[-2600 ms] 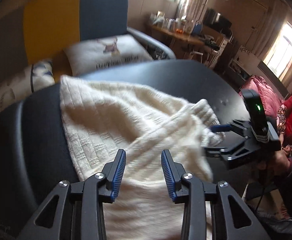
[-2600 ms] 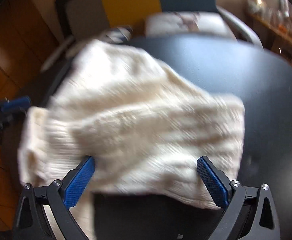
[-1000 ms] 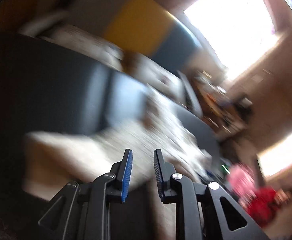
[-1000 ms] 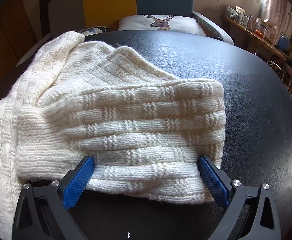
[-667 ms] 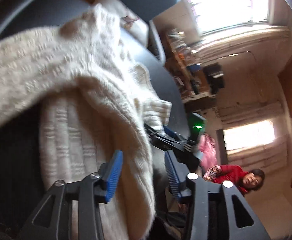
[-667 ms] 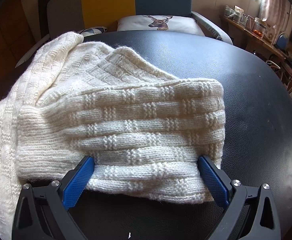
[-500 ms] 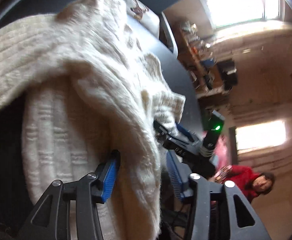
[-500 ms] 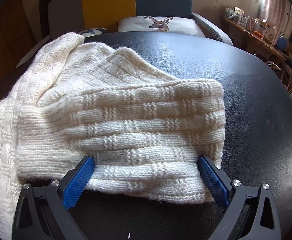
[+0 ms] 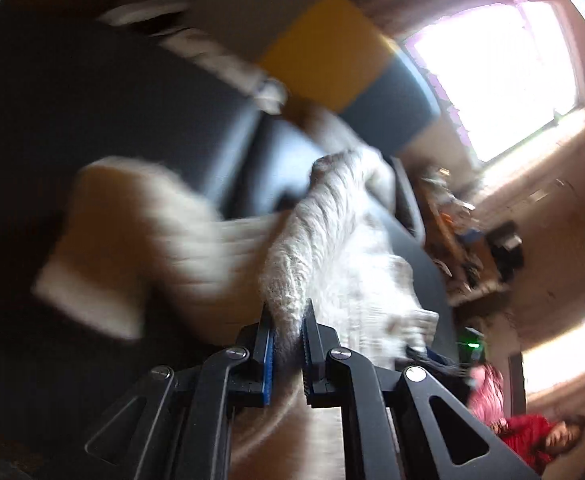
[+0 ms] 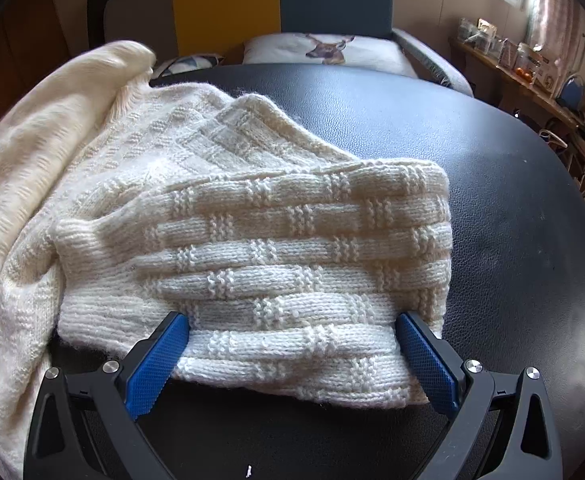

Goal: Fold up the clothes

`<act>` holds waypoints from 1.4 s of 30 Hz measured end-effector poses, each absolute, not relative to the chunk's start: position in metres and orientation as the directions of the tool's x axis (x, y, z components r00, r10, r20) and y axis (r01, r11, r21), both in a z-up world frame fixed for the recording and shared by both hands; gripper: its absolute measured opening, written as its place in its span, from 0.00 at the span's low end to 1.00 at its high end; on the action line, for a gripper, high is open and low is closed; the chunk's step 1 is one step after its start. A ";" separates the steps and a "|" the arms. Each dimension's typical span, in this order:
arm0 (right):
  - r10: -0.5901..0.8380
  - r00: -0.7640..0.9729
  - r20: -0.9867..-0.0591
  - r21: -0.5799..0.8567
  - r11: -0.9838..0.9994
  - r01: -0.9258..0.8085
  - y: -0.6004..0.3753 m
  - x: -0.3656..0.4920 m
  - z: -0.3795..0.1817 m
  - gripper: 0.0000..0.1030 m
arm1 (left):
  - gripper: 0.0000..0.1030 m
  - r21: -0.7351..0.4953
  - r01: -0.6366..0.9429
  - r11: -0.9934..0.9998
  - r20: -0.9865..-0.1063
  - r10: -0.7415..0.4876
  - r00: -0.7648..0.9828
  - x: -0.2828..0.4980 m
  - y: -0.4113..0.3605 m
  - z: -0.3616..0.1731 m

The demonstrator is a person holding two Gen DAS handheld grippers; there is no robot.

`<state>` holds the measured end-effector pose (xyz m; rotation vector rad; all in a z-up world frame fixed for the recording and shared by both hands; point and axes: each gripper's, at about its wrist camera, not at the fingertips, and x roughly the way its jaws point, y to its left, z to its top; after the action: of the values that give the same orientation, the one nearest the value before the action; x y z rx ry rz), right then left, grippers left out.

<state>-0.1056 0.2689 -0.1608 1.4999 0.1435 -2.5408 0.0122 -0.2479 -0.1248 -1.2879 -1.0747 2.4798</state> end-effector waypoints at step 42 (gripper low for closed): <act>-0.302 -0.370 -0.879 0.118 -0.888 0.444 0.110 -0.063 -0.169 1.00 | 0.38 -0.358 0.325 -0.875 -0.788 0.097 -0.608 0.054 -0.336 -0.140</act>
<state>-0.0634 0.1097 -0.1689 1.4157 0.1914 -2.2740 0.0536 -0.3357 -0.1397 -1.4358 -0.7910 2.8342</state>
